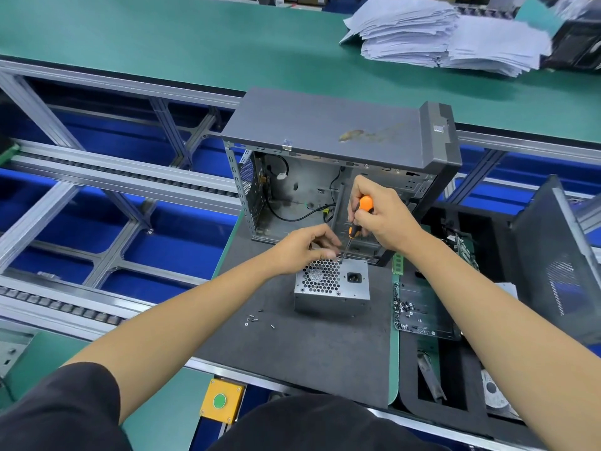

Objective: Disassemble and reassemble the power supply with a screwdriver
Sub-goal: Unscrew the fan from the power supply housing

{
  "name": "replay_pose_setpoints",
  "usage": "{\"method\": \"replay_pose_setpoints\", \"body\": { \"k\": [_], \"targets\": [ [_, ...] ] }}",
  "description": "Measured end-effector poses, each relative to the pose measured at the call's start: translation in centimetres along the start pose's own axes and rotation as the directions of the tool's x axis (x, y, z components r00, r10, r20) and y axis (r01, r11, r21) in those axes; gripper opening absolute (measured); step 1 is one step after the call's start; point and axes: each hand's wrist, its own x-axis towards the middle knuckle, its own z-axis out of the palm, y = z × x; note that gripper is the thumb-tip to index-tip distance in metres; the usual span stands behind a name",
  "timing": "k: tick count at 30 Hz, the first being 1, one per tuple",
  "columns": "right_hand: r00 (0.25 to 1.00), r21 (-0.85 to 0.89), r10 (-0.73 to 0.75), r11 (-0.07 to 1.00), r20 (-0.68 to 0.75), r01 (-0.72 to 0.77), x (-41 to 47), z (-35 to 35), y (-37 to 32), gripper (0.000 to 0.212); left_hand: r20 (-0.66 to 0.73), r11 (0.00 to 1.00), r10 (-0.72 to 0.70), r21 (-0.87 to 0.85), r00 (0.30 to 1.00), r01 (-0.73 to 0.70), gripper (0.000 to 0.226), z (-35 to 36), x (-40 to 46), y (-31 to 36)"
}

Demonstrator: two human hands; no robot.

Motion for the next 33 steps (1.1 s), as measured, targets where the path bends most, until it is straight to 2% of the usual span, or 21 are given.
{"method": "replay_pose_setpoints", "body": {
  "k": [2, 5, 7, 11, 16, 23, 29, 33],
  "targets": [
    [1.0, -0.016, 0.003, 1.0, 0.003, -0.003, -0.3, -0.4, 0.3, 0.011, -0.053, 0.997, -0.017, 0.069, 0.998, 0.021, 0.013, 0.5, 0.7, 0.0],
    [1.0, -0.035, 0.0, 0.999, -0.005, 0.0, -0.7, -1.1, 0.7, 0.009, -0.053, 0.975, -0.12, 0.179, 0.991, 0.128, 0.023, 1.5, 2.3, 0.2],
    [1.0, -0.042, 0.008, 0.999, -0.013, -0.008, -1.0, -1.5, 1.0, 0.008, 0.034, 0.958, -0.197, 0.218, 0.98, 0.185, 0.028, 2.3, 3.5, 0.5],
    [1.0, -0.057, 0.015, 0.998, -0.021, -0.016, -1.5, -2.1, 1.4, 0.008, 0.229, 0.938, -0.252, 0.295, 0.94, 0.18, 0.036, 3.7, 5.8, 1.2],
    [0.999, -0.048, 0.022, 0.999, -0.032, -0.023, -2.3, -2.3, 2.1, 0.009, 0.336, 0.903, -0.299, 0.403, 0.893, 0.151, 0.047, 5.3, 7.2, 1.0],
    [0.999, -0.057, 0.038, 0.998, -0.037, -0.04, -2.5, -1.9, 2.5, 0.01, 0.313, 0.939, -0.227, 0.322, 0.922, 0.122, 0.046, 5.5, 7.0, -0.5],
    [0.998, -0.063, 0.044, 0.997, -0.044, -0.047, -2.4, -1.5, 2.8, 0.008, 0.251, 0.953, -0.245, 0.24, 0.937, 0.185, 0.02, 5.7, 7.4, -1.0],
    [0.997, -0.089, 0.056, 0.994, -0.052, -0.061, -2.5, -1.4, 3.3, 0.008, 0.224, 0.959, -0.245, 0.197, 0.943, 0.202, 0.021, 6.0, 7.4, -1.2]
  ]
}}
